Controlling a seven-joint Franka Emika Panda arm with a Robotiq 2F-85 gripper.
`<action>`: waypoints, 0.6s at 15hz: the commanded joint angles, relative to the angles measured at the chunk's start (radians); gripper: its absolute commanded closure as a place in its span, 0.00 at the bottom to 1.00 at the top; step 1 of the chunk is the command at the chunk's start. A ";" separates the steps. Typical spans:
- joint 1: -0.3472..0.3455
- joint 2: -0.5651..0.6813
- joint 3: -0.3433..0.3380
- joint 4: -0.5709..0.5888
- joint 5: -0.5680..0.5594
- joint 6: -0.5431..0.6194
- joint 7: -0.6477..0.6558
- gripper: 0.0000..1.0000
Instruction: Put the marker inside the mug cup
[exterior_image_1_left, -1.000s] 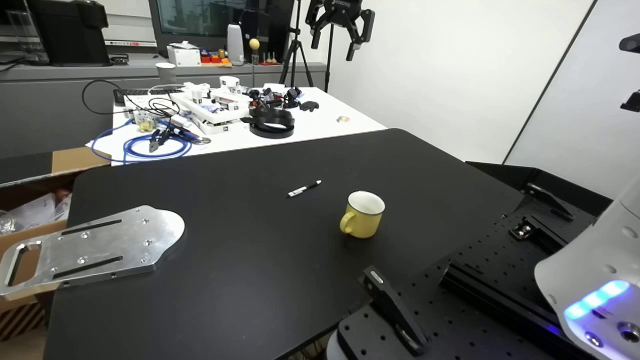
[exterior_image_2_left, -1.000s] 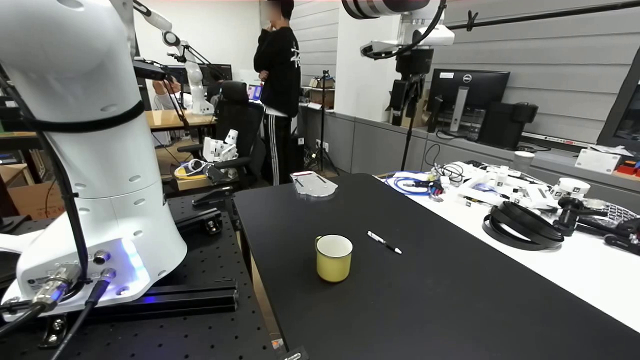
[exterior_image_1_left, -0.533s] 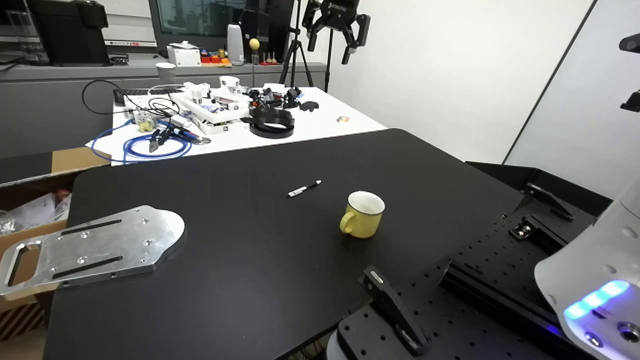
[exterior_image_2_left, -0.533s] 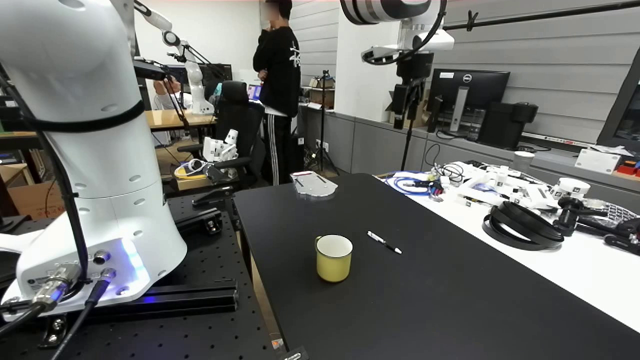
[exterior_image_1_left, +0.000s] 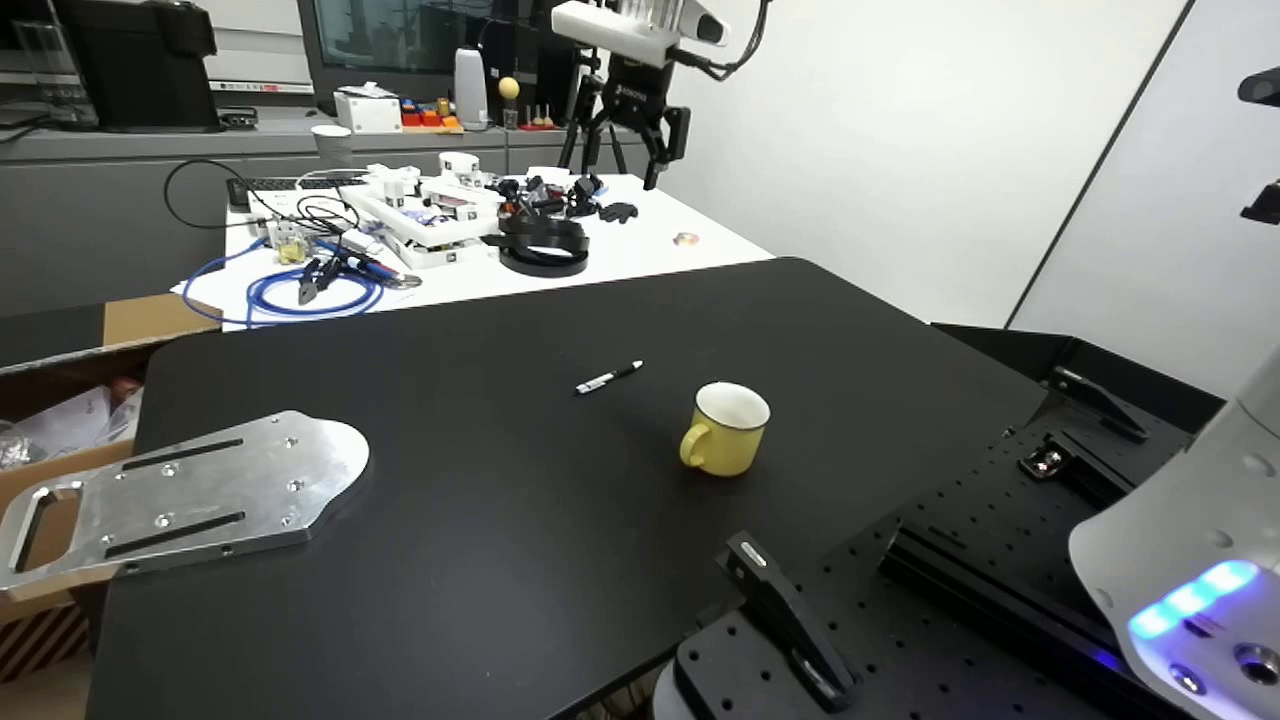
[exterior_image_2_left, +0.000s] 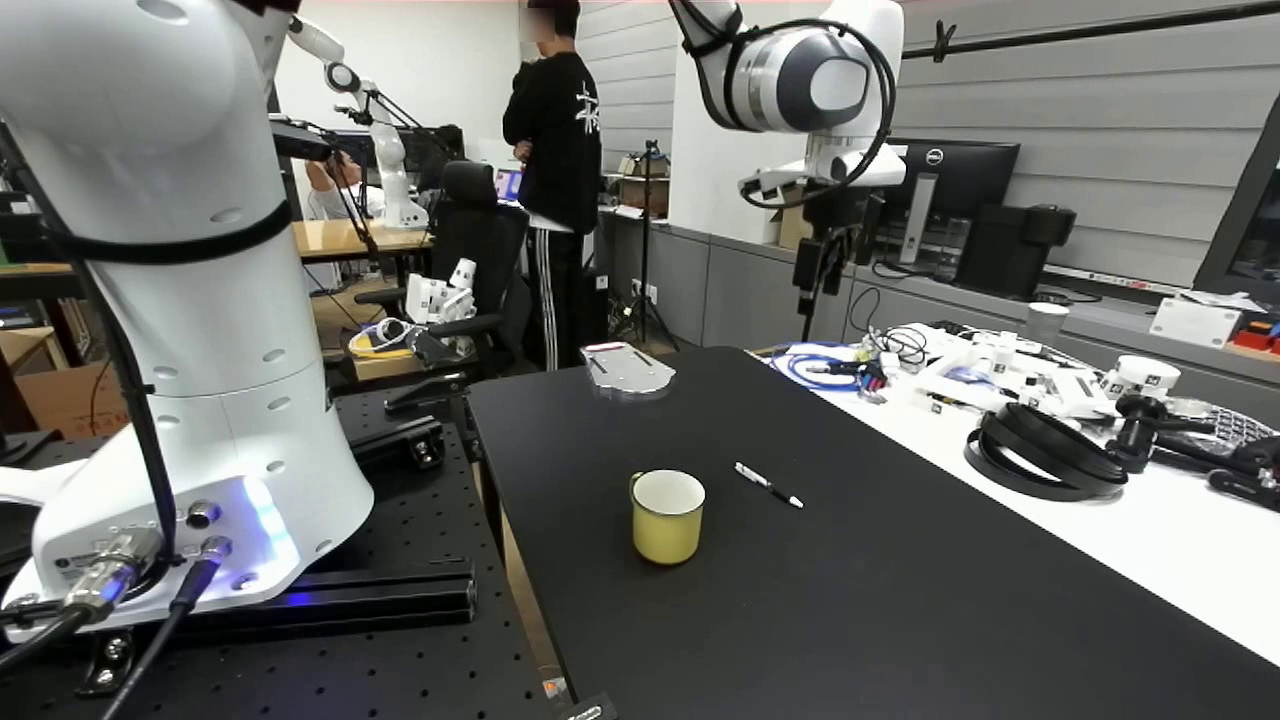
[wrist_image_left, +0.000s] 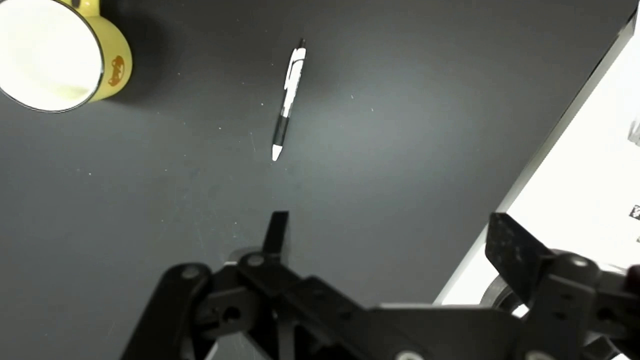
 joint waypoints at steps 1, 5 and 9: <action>0.056 0.151 -0.064 0.156 -0.029 -0.022 0.120 0.00; 0.073 0.267 -0.076 0.259 -0.014 -0.061 0.157 0.00; 0.076 0.350 -0.064 0.317 0.000 -0.114 0.160 0.00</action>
